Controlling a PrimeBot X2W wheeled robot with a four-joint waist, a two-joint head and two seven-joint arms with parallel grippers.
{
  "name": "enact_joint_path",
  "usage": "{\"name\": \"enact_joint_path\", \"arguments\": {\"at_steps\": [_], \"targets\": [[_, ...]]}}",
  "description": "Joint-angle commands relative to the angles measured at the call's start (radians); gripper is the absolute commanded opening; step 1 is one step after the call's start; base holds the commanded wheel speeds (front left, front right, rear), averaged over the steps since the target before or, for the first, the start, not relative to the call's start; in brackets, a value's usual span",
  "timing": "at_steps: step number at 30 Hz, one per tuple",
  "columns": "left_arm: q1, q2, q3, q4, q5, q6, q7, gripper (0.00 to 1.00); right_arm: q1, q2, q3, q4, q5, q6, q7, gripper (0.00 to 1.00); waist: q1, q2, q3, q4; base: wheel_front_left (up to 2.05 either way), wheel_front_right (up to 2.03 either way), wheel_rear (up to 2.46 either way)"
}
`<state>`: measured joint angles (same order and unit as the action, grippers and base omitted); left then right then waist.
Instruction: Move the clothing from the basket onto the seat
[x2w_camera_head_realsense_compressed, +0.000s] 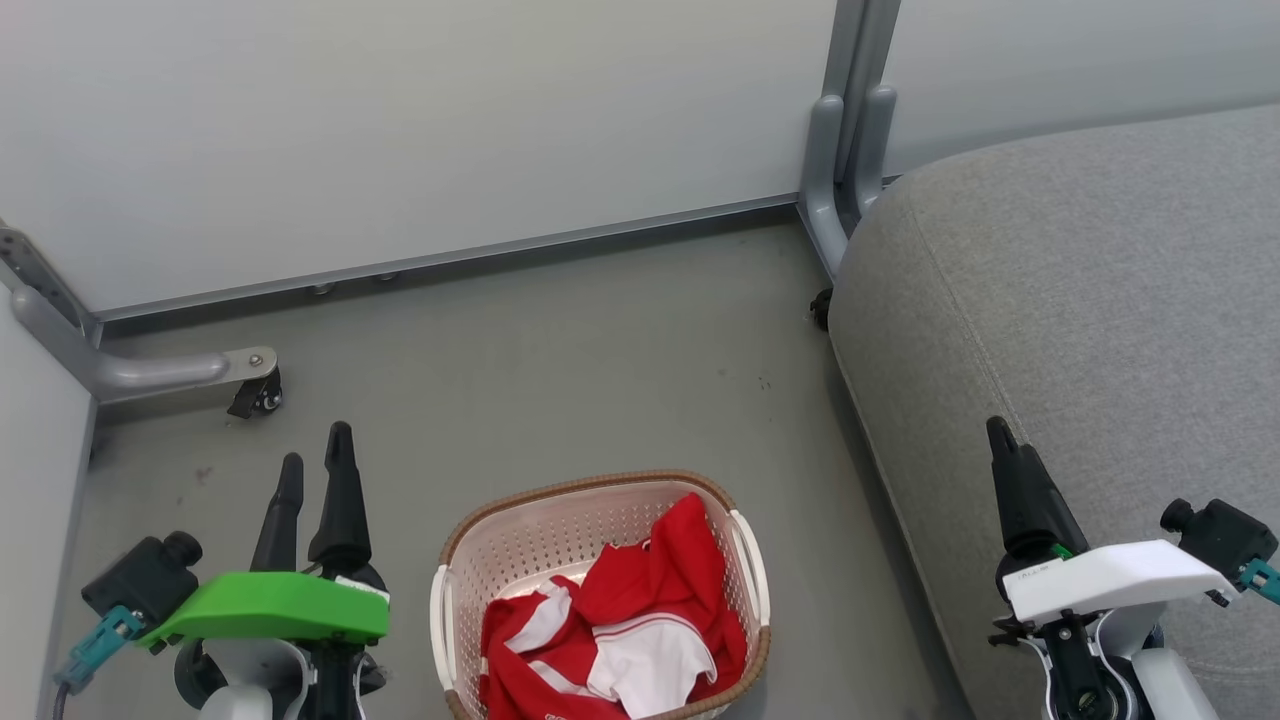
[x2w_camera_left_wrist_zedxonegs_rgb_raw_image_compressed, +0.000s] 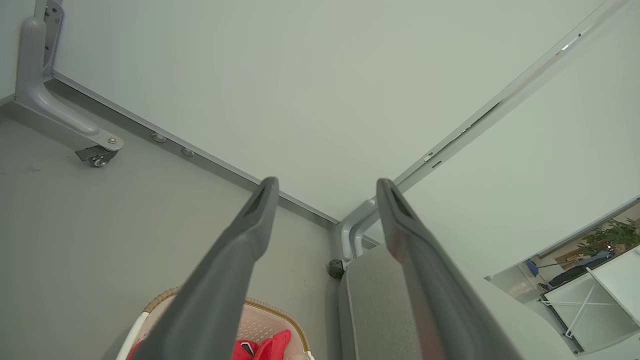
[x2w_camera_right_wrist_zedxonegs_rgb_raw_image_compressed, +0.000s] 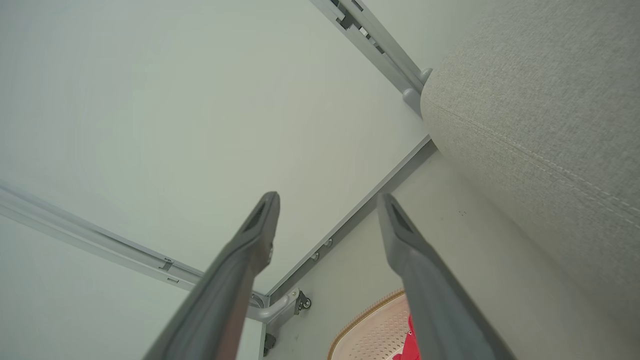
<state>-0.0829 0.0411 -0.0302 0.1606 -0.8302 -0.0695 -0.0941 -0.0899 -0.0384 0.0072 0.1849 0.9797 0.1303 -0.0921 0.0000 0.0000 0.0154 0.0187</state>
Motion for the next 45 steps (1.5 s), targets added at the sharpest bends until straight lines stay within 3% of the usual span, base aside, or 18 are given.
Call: {"name": "enact_joint_path", "arguments": {"at_steps": [1, 23, 45], "targets": [[-0.028, 0.007, -0.005, -0.015, 0.049, 0.009, -0.011, 1.00, -0.019, -0.008, 0.002, -0.016, -0.037, 0.000, -0.011, 1.00, 0.0000, 0.0000, 0.000, 0.001, 0.00, 0.00, 0.00], [-0.034, 0.009, -0.081, 0.008, 0.389, 0.068, -0.072, 1.00, -0.026, -0.010, 0.040, 0.016, -0.395, 0.000, -0.072, 1.00, 0.0000, 0.0000, -0.004, 0.013, 0.00, 0.00, 0.00], [-0.049, 0.011, -0.122, 0.055, 0.585, 0.092, -0.120, 1.00, -0.032, -0.012, 0.063, 0.034, -0.622, 0.001, -0.123, 1.00, 0.0000, 0.0000, -0.006, 0.031, 0.00, 0.00, 0.00]]}}
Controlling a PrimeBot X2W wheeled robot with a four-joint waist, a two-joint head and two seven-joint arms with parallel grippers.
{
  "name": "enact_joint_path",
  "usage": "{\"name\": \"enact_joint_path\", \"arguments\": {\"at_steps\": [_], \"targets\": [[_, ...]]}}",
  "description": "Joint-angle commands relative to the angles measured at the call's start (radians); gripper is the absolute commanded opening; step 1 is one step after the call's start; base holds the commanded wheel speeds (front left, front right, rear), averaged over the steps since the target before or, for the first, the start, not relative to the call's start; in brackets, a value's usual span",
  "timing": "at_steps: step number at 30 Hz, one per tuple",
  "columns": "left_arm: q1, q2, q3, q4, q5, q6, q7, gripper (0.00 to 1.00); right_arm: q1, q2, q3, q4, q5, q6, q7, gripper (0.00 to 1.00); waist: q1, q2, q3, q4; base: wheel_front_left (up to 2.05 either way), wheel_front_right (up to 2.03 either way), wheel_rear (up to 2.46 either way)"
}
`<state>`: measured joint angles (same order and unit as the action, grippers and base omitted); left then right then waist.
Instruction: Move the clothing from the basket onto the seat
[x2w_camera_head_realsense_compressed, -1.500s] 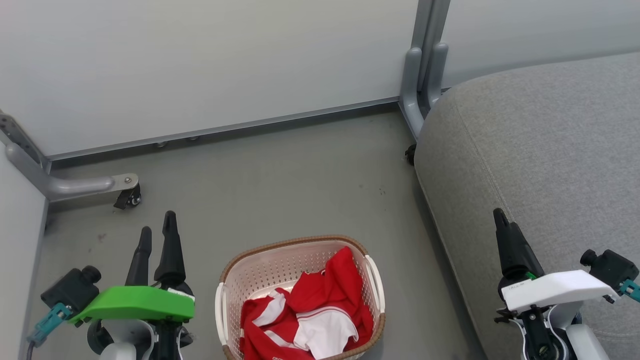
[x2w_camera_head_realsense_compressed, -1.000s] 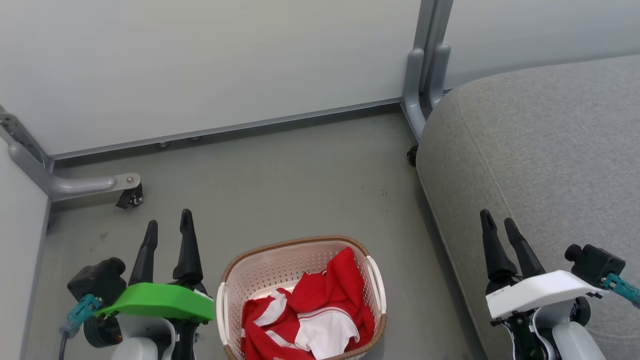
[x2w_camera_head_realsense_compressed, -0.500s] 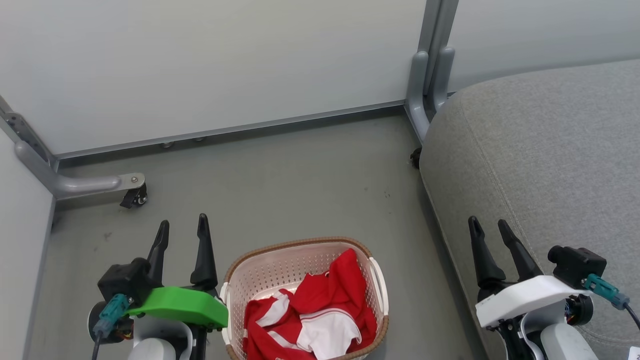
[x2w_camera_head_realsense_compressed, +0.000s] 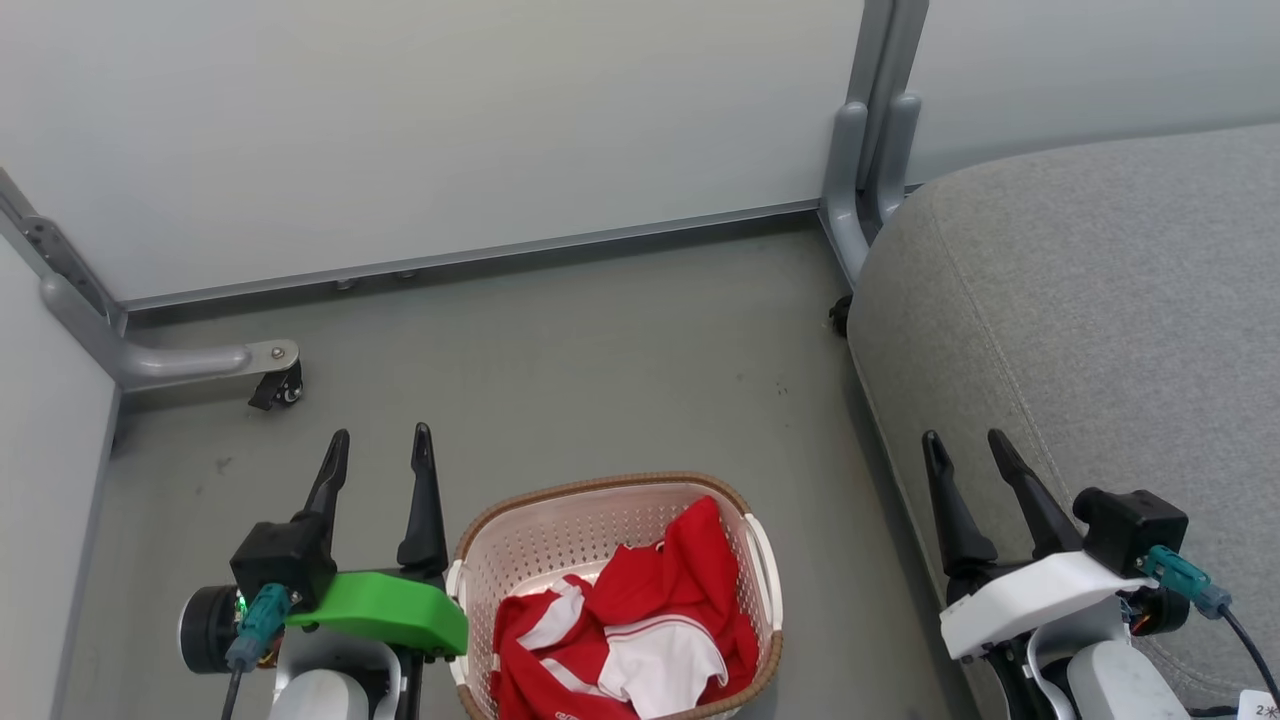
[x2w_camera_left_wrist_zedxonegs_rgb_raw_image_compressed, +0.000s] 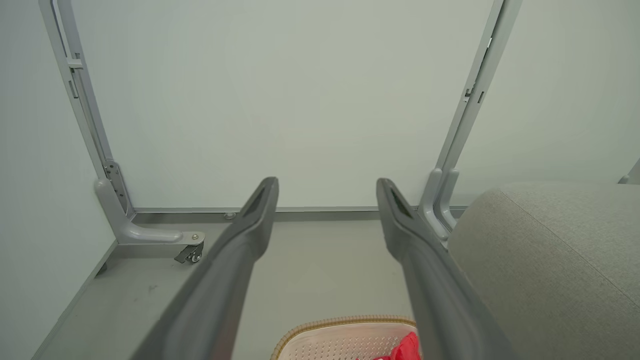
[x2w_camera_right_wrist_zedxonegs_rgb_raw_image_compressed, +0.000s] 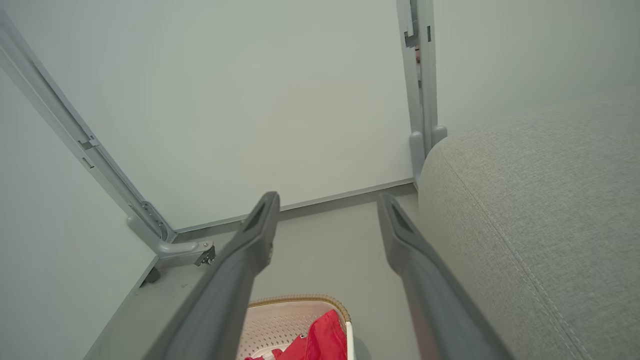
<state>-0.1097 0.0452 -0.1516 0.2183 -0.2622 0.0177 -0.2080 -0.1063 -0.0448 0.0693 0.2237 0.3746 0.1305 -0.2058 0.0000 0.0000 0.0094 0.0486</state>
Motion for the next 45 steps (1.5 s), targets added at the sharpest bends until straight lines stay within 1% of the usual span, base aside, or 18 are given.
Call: {"name": "enact_joint_path", "arguments": {"at_steps": [1, 6, 15, 28, 31, 45], "targets": [[-0.024, 0.007, 0.000, -0.002, 0.020, 0.006, -0.009, 1.00, -0.015, -0.006, 0.001, -0.005, -0.025, 0.000, -0.010, 1.00, 0.0000, 0.0000, 0.000, 0.002, 0.00, 0.00, 0.00], [-0.023, 0.008, 0.008, 0.006, 0.046, 0.007, -0.019, 1.00, -0.015, -0.006, 0.004, 0.002, -0.069, 0.000, -0.021, 1.00, 0.0000, 0.0000, -0.001, 0.005, 0.00, 0.00, 0.00], [-0.013, 0.009, 0.016, 0.022, 0.090, -0.009, -0.035, 1.00, -0.014, -0.007, 0.006, 0.017, -0.145, 0.000, -0.037, 1.00, 0.0000, 0.0000, -0.004, 0.009, 0.00, 0.00, 0.00], [-0.024, 0.008, 0.003, 0.064, 0.134, -0.016, -0.059, 1.00, -0.022, -0.008, 0.000, 0.043, -0.222, 0.000, -0.060, 1.00, 0.0000, 0.0000, -0.004, 0.017, 0.00, 0.00, 0.00], [-0.027, 0.008, 0.007, 0.068, 0.127, -0.010, -0.057, 1.00, -0.021, -0.008, -0.002, 0.047, -0.215, 0.000, -0.061, 1.00, 0.0000, 0.0000, -0.006, 0.018, 0.00, 0.00, 0.00], [-0.031, 0.008, -0.004, 0.079, 0.091, -0.022, -0.057, 1.00, -0.027, -0.008, -0.007, 0.063, -0.209, 0.000, -0.061, 1.00, 0.0000, 0.0000, -0.005, 0.025, 0.00, 0.00, 0.00]]}}
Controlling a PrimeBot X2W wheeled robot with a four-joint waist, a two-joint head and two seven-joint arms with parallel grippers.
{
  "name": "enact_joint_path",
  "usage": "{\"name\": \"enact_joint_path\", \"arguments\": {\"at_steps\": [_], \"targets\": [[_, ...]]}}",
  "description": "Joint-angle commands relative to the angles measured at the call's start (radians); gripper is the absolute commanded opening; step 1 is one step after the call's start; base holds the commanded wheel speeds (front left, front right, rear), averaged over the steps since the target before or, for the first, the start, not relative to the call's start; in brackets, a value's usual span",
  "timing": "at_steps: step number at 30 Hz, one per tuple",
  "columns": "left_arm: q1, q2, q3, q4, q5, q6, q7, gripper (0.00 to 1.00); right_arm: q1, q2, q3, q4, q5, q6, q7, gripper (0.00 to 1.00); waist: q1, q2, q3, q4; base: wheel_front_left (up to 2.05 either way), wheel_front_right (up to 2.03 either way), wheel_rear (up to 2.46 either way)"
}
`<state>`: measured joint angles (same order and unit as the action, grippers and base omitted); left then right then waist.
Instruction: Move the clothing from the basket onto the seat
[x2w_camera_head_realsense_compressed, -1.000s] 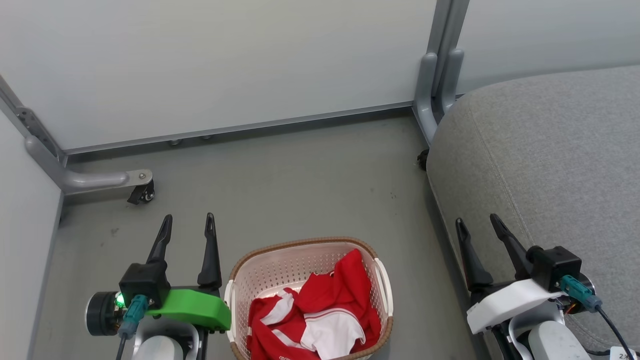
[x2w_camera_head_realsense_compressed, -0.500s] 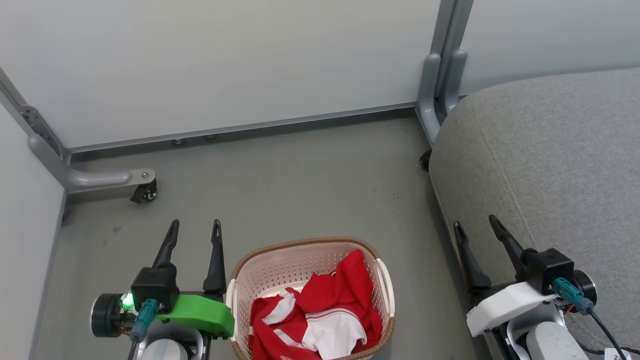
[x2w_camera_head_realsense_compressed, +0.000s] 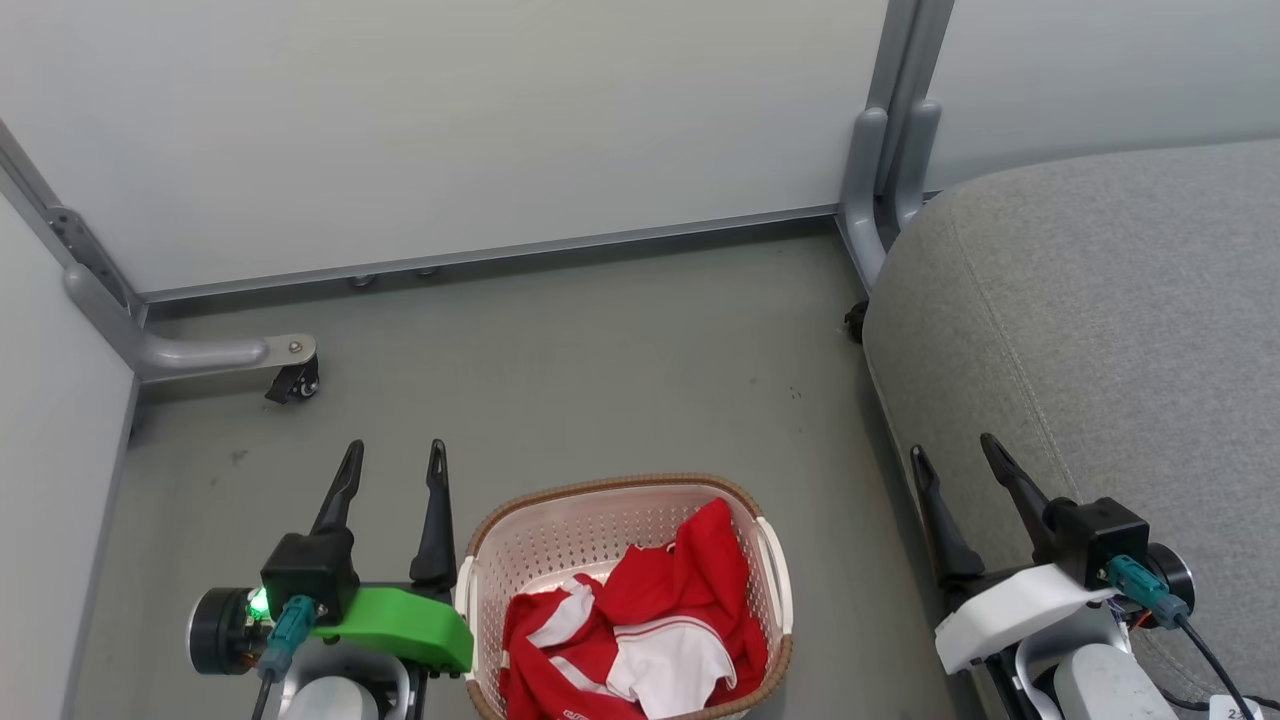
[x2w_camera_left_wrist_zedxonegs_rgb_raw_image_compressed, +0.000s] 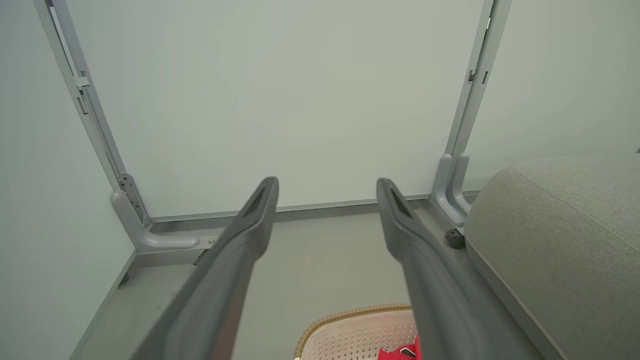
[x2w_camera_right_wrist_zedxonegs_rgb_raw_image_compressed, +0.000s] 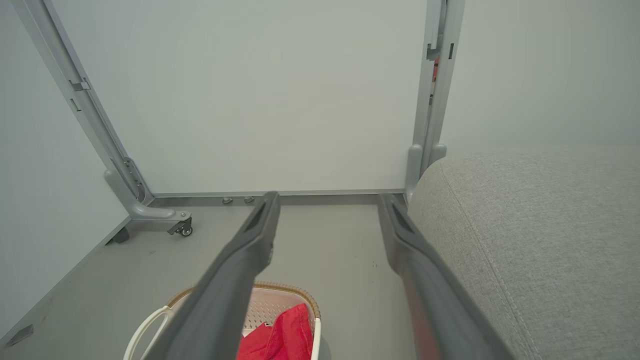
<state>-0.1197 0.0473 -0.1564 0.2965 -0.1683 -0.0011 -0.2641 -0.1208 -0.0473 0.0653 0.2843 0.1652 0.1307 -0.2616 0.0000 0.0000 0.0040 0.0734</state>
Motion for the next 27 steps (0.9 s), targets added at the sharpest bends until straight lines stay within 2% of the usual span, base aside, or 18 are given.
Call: {"name": "enact_joint_path", "arguments": {"at_steps": [1, 27], "targets": [[-0.022, 0.006, 0.000, 0.001, -0.005, -0.002, -0.001, 1.00, -0.013, -0.006, -0.002, 0.003, 0.000, 0.000, -0.005, 1.00, 0.0000, 0.0000, 0.001, 0.000, 0.00, 0.00, 0.00], [-0.037, 0.006, -0.016, 0.008, -0.007, -0.003, -0.001, 1.00, -0.023, -0.006, 0.011, -0.002, -0.002, 0.000, -0.005, 1.00, 0.0000, 0.0000, 0.020, -0.007, 0.00, 0.00, 0.00]]}}
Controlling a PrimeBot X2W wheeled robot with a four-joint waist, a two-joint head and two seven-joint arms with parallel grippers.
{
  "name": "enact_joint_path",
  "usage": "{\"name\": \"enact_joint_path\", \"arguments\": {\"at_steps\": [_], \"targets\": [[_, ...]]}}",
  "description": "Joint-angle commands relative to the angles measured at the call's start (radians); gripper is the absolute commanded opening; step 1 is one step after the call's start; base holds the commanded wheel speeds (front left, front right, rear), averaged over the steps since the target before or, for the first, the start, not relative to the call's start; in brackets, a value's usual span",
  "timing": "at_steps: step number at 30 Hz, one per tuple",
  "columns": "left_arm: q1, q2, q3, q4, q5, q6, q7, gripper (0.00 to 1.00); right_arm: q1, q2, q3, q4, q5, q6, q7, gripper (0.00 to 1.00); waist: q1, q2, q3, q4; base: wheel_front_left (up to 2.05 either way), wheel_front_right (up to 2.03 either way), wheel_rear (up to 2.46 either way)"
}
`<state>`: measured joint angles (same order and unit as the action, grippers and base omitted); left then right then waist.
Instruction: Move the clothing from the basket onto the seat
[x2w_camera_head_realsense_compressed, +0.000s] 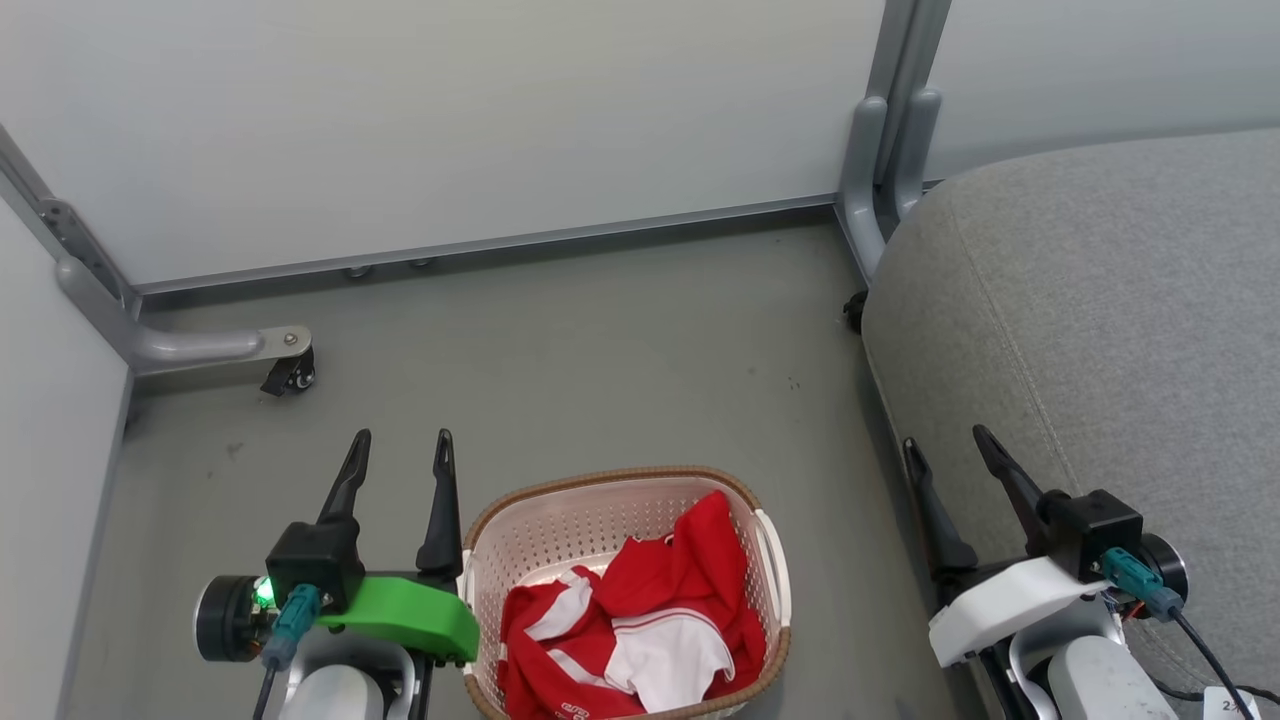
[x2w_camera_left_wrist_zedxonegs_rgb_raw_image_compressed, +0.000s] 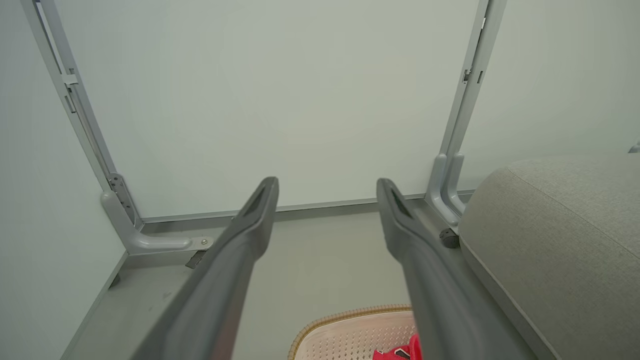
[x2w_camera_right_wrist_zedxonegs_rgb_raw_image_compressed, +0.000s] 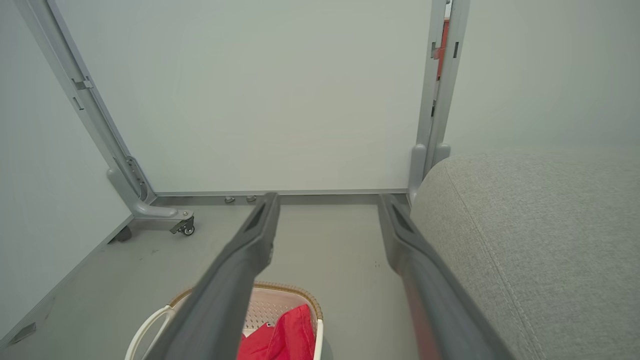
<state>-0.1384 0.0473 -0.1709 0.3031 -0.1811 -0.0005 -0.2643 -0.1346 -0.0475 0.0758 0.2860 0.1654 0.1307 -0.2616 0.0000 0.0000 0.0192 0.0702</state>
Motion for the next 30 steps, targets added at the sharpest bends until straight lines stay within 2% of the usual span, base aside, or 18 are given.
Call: {"name": "enact_joint_path", "arguments": {"at_steps": [1, 15, 30], "targets": [[-0.023, 0.006, -0.002, 0.001, 0.007, -0.004, -0.001, 1.00, -0.014, -0.005, 0.002, -0.005, -0.003, 0.000, -0.005, 1.00, 0.0000, 0.0000, 0.010, -0.007, 0.00, 0.00, 0.00], [-0.131, 0.006, -0.039, 0.024, 0.034, -0.040, 0.000, 1.00, -0.085, -0.005, 0.008, -0.086, -0.016, 0.000, -0.005, 1.00, 0.0000, 0.0000, 0.152, -0.130, 0.00, 0.00, 0.00], [-0.311, 0.027, -0.075, 0.153, 0.081, -0.094, 0.000, 1.00, -0.205, -0.004, 0.025, -0.184, -0.006, 0.000, -0.005, 1.00, 0.0000, 0.0000, 0.373, -0.280, 0.00, 0.00, 0.00]]}}
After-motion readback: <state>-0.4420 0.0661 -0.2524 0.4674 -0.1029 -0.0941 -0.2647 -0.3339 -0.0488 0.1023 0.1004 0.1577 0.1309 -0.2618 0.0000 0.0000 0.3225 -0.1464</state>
